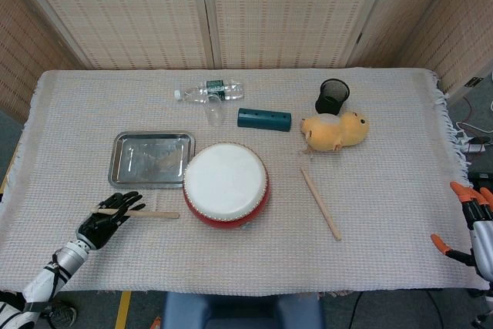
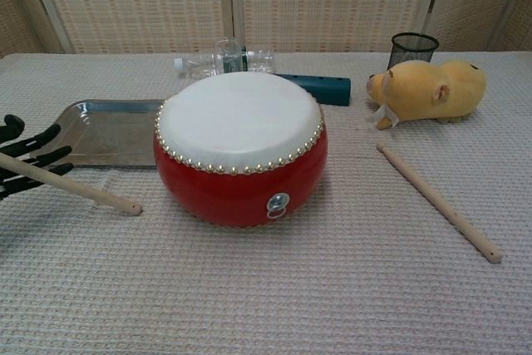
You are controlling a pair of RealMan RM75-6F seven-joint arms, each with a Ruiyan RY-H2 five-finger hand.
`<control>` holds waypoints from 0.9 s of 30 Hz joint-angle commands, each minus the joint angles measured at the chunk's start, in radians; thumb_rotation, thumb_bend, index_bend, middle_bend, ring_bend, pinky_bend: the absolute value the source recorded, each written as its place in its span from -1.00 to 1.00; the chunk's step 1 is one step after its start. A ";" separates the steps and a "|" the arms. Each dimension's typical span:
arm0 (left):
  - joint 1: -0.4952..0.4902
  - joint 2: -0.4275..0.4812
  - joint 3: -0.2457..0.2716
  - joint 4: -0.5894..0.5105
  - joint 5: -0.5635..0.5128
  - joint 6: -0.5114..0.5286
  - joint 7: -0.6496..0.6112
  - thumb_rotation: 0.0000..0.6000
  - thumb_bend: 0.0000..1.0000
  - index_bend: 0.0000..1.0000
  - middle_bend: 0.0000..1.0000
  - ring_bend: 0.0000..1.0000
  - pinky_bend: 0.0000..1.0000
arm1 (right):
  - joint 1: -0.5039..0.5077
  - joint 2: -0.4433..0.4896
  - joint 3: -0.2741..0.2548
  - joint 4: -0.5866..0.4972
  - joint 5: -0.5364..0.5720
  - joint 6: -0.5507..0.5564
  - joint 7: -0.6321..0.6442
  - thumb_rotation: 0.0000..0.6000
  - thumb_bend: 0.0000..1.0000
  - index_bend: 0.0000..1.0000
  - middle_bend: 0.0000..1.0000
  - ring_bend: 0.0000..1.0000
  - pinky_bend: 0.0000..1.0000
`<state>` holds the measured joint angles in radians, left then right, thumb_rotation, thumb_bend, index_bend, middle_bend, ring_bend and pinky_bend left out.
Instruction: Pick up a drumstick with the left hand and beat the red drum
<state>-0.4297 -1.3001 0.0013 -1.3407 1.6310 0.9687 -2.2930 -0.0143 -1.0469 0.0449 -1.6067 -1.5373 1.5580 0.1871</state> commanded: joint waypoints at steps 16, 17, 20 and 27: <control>-0.049 -0.113 -0.125 -0.140 -0.304 -0.057 0.595 1.00 -0.28 0.11 -0.13 -0.34 -0.29 | 0.001 0.002 0.001 0.013 0.003 -0.002 0.020 1.00 -0.61 -1.00 -0.80 -1.00 -0.97; -0.051 -0.118 -0.135 -0.147 -0.318 -0.058 0.620 1.00 -0.28 0.11 -0.13 -0.33 -0.29 | -0.001 0.002 0.001 0.014 0.004 -0.001 0.021 1.00 -0.61 -1.00 -0.80 -1.00 -0.97; -0.058 -0.139 -0.159 -0.160 -0.355 -0.064 0.696 1.00 -0.28 0.11 -0.09 -0.28 -0.26 | -0.003 0.002 0.000 0.017 0.006 0.001 0.025 1.00 -0.61 -1.00 -0.80 -1.00 -0.97; -0.066 -0.188 -0.192 -0.151 -0.398 -0.104 0.768 1.00 -0.29 0.11 -0.02 -0.20 -0.20 | -0.007 0.001 -0.001 0.025 0.006 0.003 0.033 1.00 -0.61 -1.00 -0.80 -1.00 -0.97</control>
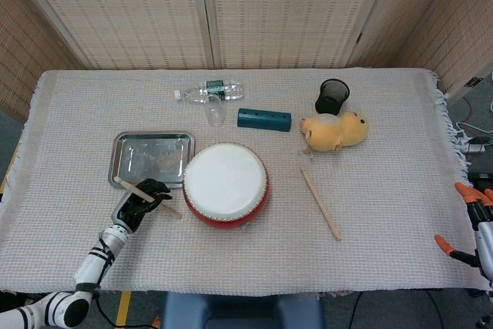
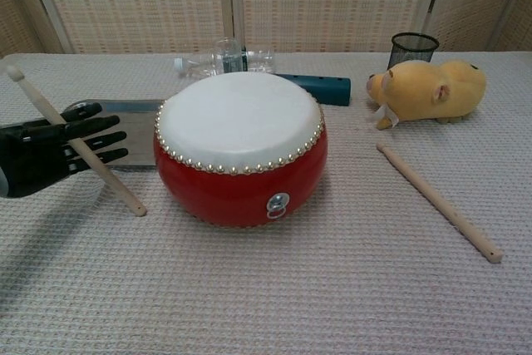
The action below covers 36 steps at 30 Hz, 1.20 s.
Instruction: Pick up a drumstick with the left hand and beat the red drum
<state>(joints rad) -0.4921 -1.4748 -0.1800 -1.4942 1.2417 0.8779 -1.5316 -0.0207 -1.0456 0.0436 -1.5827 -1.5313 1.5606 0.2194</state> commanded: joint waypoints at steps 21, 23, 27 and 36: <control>0.023 -0.037 -0.009 0.061 0.121 -0.022 -0.099 1.00 -0.62 0.21 0.25 0.11 0.04 | 0.003 0.000 0.001 0.002 -0.001 -0.005 0.006 1.00 -0.61 -1.00 -0.80 -1.00 -0.97; 0.020 -0.043 -0.008 0.064 0.121 -0.023 -0.080 1.00 -0.62 0.24 0.32 0.17 0.09 | 0.002 0.001 0.001 0.001 -0.002 -0.003 0.008 1.00 -0.61 -1.00 -0.80 -1.00 -0.97; 0.018 -0.057 -0.004 0.066 0.119 -0.017 -0.030 1.00 -0.62 0.32 0.43 0.28 0.15 | 0.000 0.003 0.000 0.001 -0.002 -0.001 0.011 1.00 -0.61 -1.00 -0.80 -1.00 -0.97; 0.009 -0.076 0.005 0.079 0.113 -0.023 0.062 1.00 -0.62 0.42 0.51 0.34 0.22 | 0.002 0.005 0.001 -0.001 0.000 -0.007 0.012 1.00 -0.61 -1.00 -0.80 -1.00 -0.97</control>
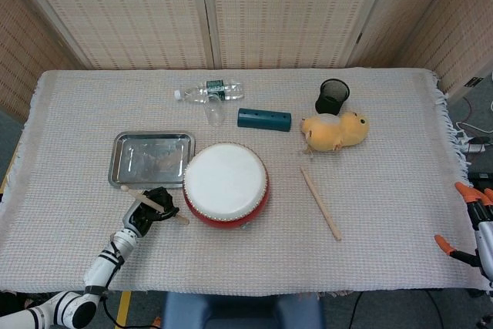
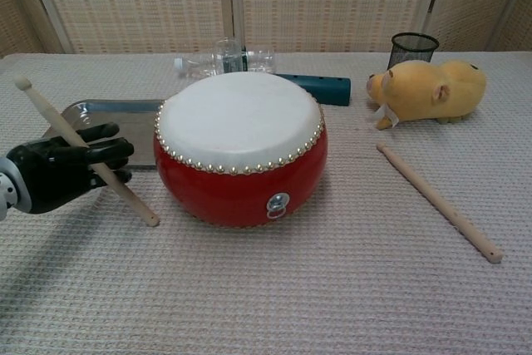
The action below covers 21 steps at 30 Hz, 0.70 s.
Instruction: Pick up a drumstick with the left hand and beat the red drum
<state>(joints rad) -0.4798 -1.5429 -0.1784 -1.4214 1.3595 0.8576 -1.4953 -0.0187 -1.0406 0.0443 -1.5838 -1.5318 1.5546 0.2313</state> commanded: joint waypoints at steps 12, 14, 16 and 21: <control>-0.021 -0.064 -0.020 0.035 -0.081 -0.038 0.160 1.00 -0.62 0.47 0.53 0.36 0.23 | 0.002 0.002 0.001 -0.001 0.002 -0.004 0.005 1.00 -0.61 -1.00 -0.80 -1.00 -0.97; -0.026 -0.072 -0.028 0.040 -0.097 -0.047 0.180 1.00 -0.62 0.47 0.53 0.36 0.23 | 0.002 0.001 0.001 -0.001 0.003 -0.003 0.007 1.00 -0.61 -1.00 -0.80 -1.00 -0.97; -0.026 -0.078 -0.032 0.044 -0.109 -0.052 0.198 1.00 -0.62 0.49 0.54 0.37 0.25 | 0.000 0.002 0.002 -0.001 0.004 -0.002 0.008 1.00 -0.61 -1.00 -0.80 -1.00 -0.97; -0.019 -0.086 -0.032 0.046 -0.118 -0.057 0.233 1.00 -0.62 0.53 0.57 0.40 0.28 | -0.001 0.003 0.002 0.000 0.006 -0.003 0.010 1.00 -0.61 -1.00 -0.80 -1.00 -0.97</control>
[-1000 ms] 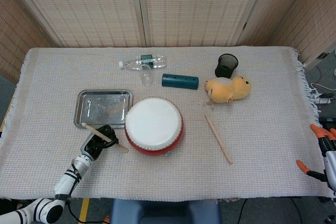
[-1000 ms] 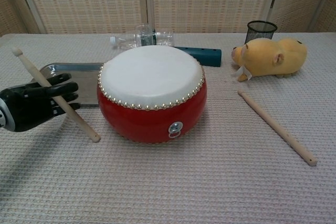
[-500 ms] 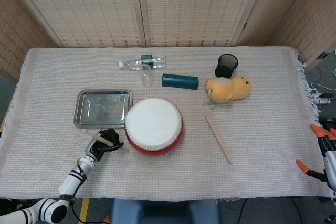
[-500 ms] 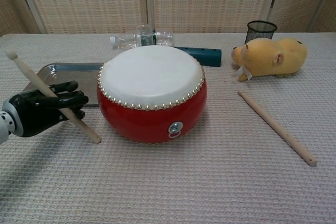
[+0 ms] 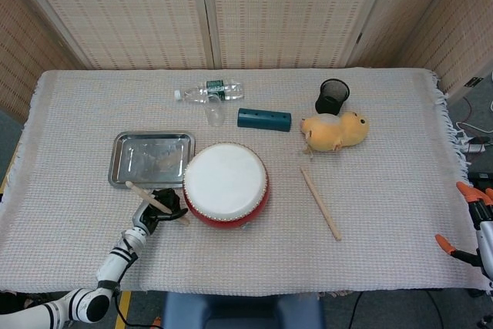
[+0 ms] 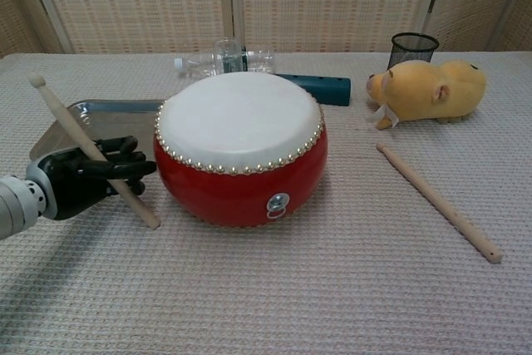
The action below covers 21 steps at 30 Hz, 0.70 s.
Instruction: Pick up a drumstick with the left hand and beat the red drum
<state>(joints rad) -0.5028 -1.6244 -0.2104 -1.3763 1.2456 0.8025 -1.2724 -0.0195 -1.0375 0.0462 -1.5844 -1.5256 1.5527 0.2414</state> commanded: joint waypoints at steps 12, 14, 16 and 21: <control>0.016 -0.033 0.003 0.012 0.000 -0.009 0.061 1.00 -0.62 0.66 0.69 0.51 0.38 | -0.002 0.001 -0.001 -0.003 -0.001 0.002 0.000 1.00 -0.61 -1.00 -0.80 -1.00 -0.97; 0.019 -0.037 0.002 0.012 0.003 -0.003 0.073 1.00 -0.62 0.69 0.73 0.55 0.42 | -0.002 0.001 -0.001 -0.003 -0.001 0.002 0.000 1.00 -0.61 -1.00 -0.80 -1.00 -0.97; 0.023 -0.036 0.006 0.008 0.012 0.006 0.088 1.00 -0.62 0.71 0.77 0.58 0.45 | -0.001 0.001 -0.001 -0.004 -0.003 0.002 -0.001 1.00 -0.61 -1.00 -0.80 -1.00 -0.97; 0.031 -0.020 0.020 -0.018 0.036 0.005 0.096 1.00 -0.62 0.72 0.77 0.59 0.46 | 0.000 0.001 -0.001 -0.006 -0.004 0.000 0.000 1.00 -0.61 -1.00 -0.80 -1.00 -0.97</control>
<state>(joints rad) -0.4739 -1.6482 -0.1936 -1.3907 1.2774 0.8088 -1.1780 -0.0197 -1.0365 0.0453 -1.5905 -1.5292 1.5530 0.2413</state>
